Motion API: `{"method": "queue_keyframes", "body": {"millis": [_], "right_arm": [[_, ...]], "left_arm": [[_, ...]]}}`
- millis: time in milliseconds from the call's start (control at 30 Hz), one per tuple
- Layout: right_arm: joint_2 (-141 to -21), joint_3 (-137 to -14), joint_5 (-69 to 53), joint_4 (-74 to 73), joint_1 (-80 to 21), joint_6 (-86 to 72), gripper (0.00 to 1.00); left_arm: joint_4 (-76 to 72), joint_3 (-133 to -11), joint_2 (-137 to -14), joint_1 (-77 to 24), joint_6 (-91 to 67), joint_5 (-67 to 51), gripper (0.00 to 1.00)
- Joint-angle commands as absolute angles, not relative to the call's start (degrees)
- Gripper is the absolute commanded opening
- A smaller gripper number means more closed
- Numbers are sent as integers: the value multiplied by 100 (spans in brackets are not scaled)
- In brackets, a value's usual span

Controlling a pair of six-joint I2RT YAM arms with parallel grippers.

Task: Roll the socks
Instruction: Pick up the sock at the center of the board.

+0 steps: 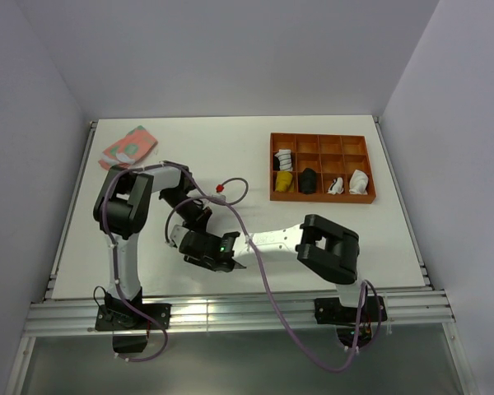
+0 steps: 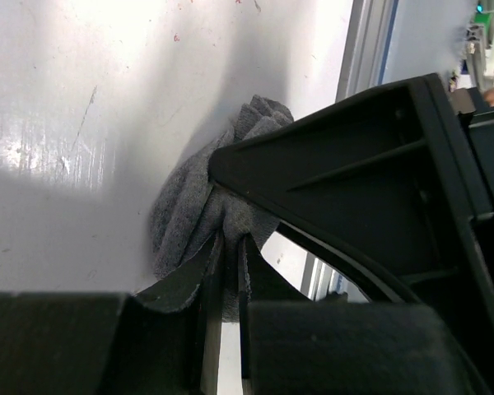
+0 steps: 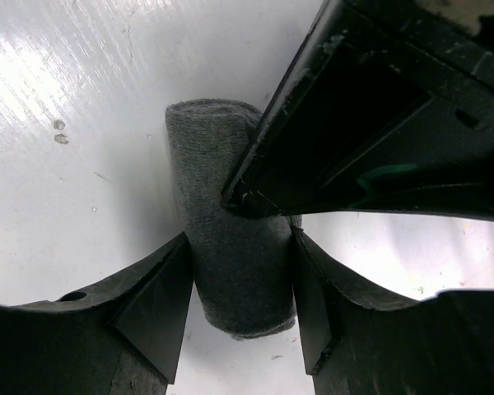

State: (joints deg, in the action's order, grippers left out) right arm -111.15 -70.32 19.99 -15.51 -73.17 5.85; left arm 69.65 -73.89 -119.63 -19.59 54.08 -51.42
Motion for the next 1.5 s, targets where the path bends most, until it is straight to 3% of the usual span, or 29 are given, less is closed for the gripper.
{"method": "queue_keyframes", "body": {"millis": [0, 167, 433, 500, 567, 700, 1067, 1467], "right_arm": [[-11382, -7163, 1697, -1863, -7146, 580, 56], [-11461, -7225, 1231, -2021, -7040, 545, 54], [-11698, -7365, 397, -2276, -6838, 273, 39], [-11733, -7330, 273, -2267, -6794, 132, 27], [-11760, -7269, 211, -2285, -6724, 9, 23], [-11725, -7049, 141, -2136, -6653, -202, 0], [-11417, -6627, 149, -1784, -6548, -668, 0], [-10653, -6670, 394, -1722, -6091, -1546, 0]], "left_arm": [[7321, -7672, -12252, -1951, 5897, -4948, 1], [7514, -7918, -12375, -1942, 5941, -4992, 3], [7752, -8288, -12437, -1925, 5862, -5185, 9], [7787, -8402, -12366, -1899, 5845, -5282, 10], [7638, -8481, -12262, -1855, 5565, -5352, 13], [7278, -8525, -12059, -1749, 5081, -5519, 14], [6556, -8692, -11417, -1248, 3753, -5818, 18], [5642, -8411, -10267, -343, 2628, -5300, 13]]}}
